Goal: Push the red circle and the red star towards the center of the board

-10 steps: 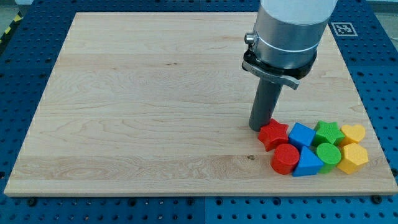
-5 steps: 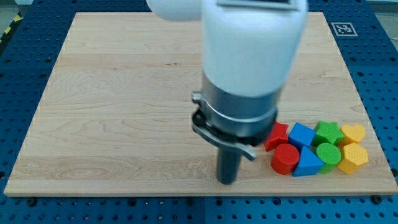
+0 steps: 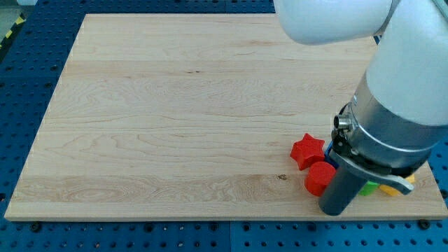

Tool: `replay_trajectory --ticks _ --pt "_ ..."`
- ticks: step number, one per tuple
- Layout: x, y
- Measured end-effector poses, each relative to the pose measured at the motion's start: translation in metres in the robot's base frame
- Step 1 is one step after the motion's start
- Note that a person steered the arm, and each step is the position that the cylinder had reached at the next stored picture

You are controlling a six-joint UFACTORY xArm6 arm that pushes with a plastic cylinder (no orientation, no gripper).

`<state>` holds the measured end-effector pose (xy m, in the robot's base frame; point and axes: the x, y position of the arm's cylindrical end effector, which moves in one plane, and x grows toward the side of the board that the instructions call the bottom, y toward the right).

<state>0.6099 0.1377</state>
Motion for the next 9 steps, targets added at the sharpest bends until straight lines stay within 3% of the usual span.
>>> replay_trajectory --ticks 9 --pt "-0.097 -0.001"
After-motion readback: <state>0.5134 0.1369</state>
